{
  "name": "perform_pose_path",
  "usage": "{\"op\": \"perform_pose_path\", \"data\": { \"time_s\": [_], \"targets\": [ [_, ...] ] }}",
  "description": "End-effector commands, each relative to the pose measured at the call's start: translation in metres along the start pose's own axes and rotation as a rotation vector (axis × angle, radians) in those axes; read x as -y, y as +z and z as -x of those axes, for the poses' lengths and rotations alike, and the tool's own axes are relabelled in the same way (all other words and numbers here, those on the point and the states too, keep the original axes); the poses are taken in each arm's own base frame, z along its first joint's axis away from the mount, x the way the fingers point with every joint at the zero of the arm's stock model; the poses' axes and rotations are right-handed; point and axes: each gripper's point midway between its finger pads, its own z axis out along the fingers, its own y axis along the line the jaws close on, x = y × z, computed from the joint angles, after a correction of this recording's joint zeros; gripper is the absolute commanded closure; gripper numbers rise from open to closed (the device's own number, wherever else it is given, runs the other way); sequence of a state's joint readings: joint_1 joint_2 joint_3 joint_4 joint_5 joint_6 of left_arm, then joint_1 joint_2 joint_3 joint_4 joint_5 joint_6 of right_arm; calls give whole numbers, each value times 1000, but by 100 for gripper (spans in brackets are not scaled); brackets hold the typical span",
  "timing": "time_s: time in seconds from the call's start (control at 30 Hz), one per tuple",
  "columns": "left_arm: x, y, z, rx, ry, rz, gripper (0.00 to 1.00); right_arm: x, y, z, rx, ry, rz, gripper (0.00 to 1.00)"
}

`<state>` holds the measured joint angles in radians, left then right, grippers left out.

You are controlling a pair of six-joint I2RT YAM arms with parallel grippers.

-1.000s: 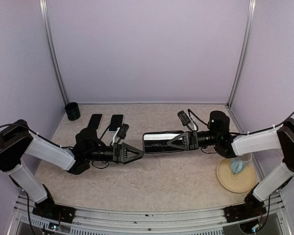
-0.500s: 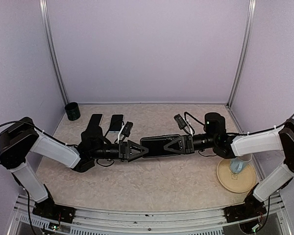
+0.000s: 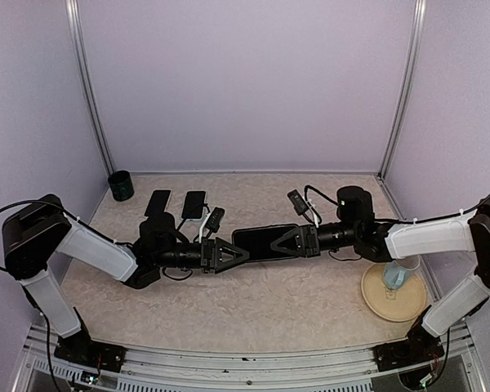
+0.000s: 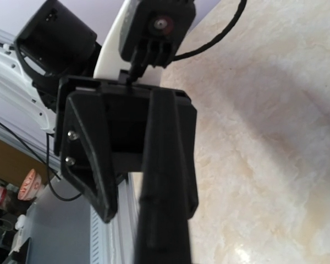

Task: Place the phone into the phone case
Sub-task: Press the phone with the phone case.

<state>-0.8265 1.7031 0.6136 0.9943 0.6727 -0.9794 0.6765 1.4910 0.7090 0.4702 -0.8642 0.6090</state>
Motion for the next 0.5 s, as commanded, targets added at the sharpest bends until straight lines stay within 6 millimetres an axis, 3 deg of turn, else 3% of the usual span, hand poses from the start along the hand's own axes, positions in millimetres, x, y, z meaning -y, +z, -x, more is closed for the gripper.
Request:
{"op": "perform_pose_path", "data": {
  "time_s": [0.0, 0.47],
  "targets": [
    [17, 4, 5, 6, 45, -59, 55, -9, 2, 19, 44, -85, -28, 100],
    [27, -1, 6, 13, 67, -80, 75, -8, 1, 18, 39, -86, -58, 100]
  ]
}}
